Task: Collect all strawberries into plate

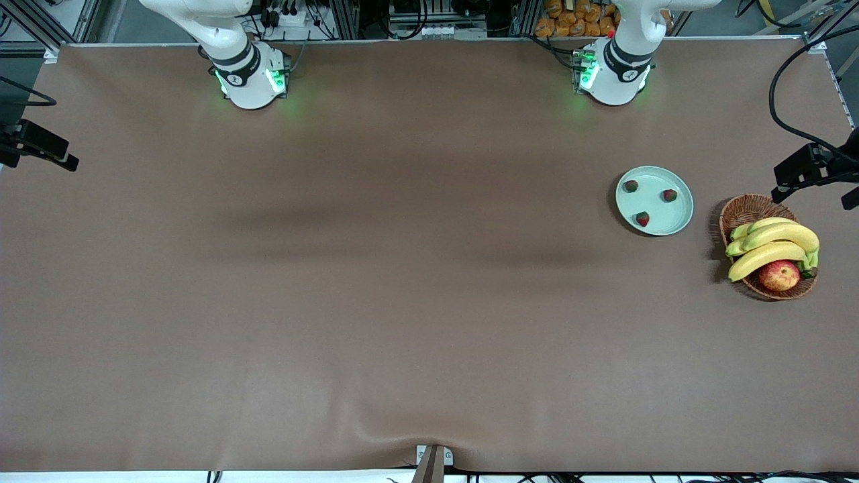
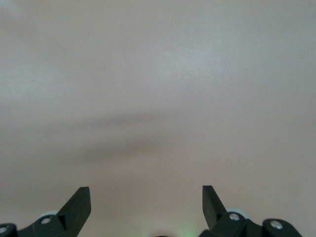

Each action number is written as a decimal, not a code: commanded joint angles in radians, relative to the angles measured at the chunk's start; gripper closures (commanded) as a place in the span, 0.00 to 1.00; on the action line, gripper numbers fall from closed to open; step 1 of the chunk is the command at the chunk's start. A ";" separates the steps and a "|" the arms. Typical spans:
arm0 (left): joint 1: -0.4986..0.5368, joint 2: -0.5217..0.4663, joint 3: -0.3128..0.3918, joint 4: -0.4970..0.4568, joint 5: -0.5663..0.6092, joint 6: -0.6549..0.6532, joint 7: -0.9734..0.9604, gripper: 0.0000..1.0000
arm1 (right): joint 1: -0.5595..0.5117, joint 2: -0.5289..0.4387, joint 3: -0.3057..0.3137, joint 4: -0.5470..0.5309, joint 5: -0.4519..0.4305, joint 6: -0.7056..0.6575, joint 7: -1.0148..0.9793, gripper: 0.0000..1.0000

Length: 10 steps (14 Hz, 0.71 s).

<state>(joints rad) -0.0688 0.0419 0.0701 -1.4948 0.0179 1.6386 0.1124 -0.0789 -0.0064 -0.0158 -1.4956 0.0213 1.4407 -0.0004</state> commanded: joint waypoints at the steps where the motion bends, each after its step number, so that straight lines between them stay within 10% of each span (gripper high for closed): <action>1: 0.009 0.006 -0.024 0.019 -0.003 -0.042 -0.039 0.00 | 0.005 -0.009 0.004 0.009 -0.015 -0.016 0.017 0.00; 10: 0.009 0.013 -0.024 0.024 -0.004 -0.042 -0.077 0.00 | 0.005 -0.009 0.004 0.009 -0.012 -0.016 0.016 0.00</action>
<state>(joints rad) -0.0685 0.0440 0.0534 -1.4948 0.0179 1.6180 0.0460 -0.0789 -0.0064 -0.0155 -1.4955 0.0210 1.4406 -0.0004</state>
